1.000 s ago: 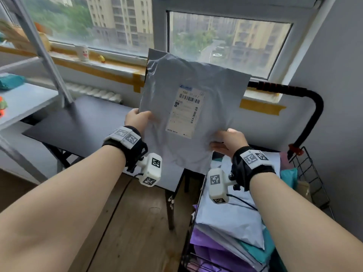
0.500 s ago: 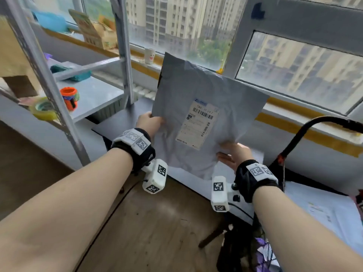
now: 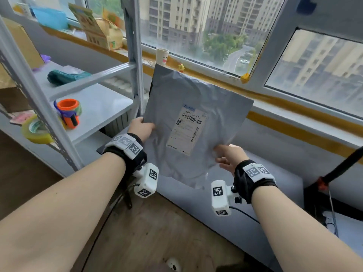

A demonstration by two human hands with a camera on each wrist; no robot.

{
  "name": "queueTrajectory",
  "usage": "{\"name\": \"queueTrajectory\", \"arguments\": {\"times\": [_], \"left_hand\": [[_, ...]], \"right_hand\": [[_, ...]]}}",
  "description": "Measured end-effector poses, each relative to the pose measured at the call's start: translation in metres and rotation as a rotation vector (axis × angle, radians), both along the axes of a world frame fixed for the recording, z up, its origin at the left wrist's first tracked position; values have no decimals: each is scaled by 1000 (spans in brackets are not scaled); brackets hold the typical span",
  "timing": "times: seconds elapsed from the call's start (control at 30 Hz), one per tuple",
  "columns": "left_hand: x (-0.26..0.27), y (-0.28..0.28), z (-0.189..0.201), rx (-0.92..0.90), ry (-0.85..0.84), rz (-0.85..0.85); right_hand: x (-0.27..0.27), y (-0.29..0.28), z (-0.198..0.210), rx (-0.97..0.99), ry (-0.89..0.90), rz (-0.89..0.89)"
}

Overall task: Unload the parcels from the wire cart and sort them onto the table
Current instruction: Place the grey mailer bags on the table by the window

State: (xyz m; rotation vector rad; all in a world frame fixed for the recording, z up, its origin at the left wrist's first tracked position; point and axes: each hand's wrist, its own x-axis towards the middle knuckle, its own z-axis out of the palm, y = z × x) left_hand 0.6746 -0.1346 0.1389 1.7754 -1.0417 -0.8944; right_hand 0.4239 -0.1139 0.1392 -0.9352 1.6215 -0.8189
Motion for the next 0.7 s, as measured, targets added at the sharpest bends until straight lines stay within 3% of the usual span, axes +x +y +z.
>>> {"name": "queueTrajectory", "arguments": {"times": [0.3, 0.7], "left_hand": [[47, -120, -26, 159, -211, -30], [117, -203, -101, 416, -246, -232]], "right_hand": [[43, -120, -31, 105, 26, 14], [112, -171, -88, 378, 129, -84]]}}
